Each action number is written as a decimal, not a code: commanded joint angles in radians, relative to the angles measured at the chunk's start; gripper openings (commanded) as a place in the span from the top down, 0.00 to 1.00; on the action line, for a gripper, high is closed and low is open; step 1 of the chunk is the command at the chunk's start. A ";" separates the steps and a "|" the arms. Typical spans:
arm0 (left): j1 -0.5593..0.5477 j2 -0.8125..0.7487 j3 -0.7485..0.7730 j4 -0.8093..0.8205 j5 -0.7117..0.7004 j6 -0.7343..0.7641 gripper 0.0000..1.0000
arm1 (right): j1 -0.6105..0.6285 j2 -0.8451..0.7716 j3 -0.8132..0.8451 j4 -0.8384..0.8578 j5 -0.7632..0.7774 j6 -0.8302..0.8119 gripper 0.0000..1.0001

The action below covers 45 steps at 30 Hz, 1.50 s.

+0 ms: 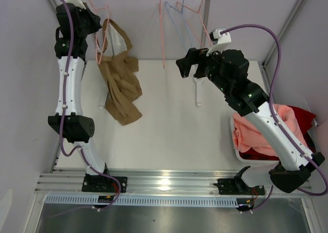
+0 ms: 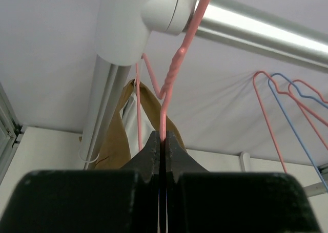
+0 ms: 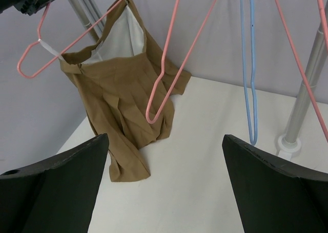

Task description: Place the skirt on the hanger

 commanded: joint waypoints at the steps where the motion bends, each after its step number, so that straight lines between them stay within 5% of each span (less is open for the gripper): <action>1: 0.002 -0.012 -0.008 0.077 0.026 -0.002 1.00 | -0.003 -0.027 -0.010 0.035 -0.008 0.014 0.00; 11: 0.002 -0.030 -0.098 0.051 0.052 -0.015 0.99 | -0.006 -0.050 -0.062 0.026 0.007 0.017 0.01; 17: -0.002 -0.133 -0.250 0.093 0.044 -0.032 0.58 | -0.007 -0.063 -0.080 0.006 0.007 0.020 0.01; 21: -0.030 -0.185 -0.289 0.097 0.046 -0.022 0.50 | -0.010 -0.076 -0.083 -0.028 0.021 0.023 0.01; 25: -0.132 -0.258 -0.310 0.071 -0.031 0.054 0.29 | -0.020 -0.084 -0.093 -0.083 0.053 0.052 0.01; 36: -0.232 -0.659 -0.659 0.081 -0.114 0.038 0.29 | -0.036 -0.095 -0.180 -0.273 0.154 0.126 0.01; 45: -0.246 -0.939 -0.939 0.028 -0.143 0.057 0.29 | -0.041 -0.139 -0.324 -0.232 0.090 0.175 0.00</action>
